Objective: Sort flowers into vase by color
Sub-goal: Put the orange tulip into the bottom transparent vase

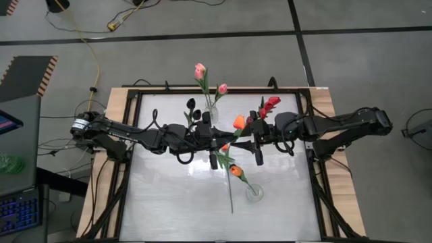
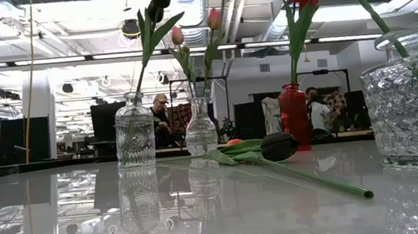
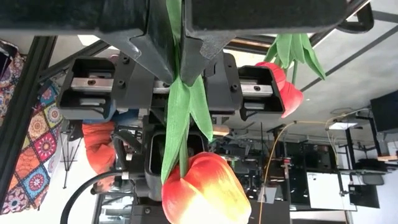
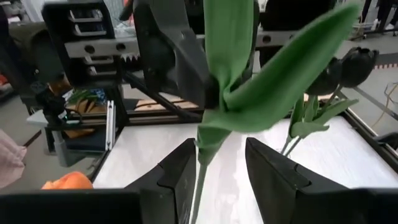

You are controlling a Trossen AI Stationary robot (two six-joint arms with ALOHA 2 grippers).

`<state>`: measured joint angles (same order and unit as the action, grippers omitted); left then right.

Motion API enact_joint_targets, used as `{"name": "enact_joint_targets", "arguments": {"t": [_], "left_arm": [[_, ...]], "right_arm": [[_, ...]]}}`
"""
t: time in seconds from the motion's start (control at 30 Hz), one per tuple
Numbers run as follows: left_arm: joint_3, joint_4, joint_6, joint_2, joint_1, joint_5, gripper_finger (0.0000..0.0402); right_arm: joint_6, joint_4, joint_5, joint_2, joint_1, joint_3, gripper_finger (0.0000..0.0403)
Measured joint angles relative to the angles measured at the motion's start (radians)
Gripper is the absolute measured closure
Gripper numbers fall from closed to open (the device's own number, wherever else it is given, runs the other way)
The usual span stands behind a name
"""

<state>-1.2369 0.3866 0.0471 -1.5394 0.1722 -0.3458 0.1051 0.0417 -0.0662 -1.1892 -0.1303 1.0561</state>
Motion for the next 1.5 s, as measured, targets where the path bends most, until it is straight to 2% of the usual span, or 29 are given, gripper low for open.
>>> {"name": "enact_joint_targets", "arguments": {"t": [0.27, 0.4, 0.63, 0.83, 0.97, 1.27, 1.5], "left_arm": [[0.000, 0.001, 0.001, 0.000, 0.000, 0.000, 0.0401], [0.000, 0.001, 0.001, 0.000, 0.000, 0.000, 0.0401], [0.000, -0.001, -0.001, 0.000, 0.000, 0.000, 0.0401], [0.000, 0.003, -0.033, 0.000, 0.000, 0.001, 0.0399], [0.000, -0.007, -0.043, 0.000, 0.000, 0.002, 0.0369], [0.000, -0.047, -0.053, 0.000, 0.000, 0.001, 0.0260], [0.000, -0.126, -0.049, 0.000, 0.000, 0.000, 0.0225]], "right_arm": [[0.000, -0.035, 0.015, -0.003, 0.000, 0.000, 0.0243], [0.000, -0.035, 0.016, -0.003, 0.000, 0.000, 0.0277], [-0.006, -0.035, 0.018, -0.003, 0.000, 0.000, 0.0371], [-0.008, -0.020, 0.018, 0.010, 0.000, 0.000, 0.0375], [-0.003, 0.028, 0.015, 0.038, -0.007, -0.001, 0.0375], [0.033, 0.179, -0.021, 0.167, -0.025, 0.000, 0.0374], [0.113, 0.341, -0.072, 0.339, -0.066, 0.000, 0.0372]]}}
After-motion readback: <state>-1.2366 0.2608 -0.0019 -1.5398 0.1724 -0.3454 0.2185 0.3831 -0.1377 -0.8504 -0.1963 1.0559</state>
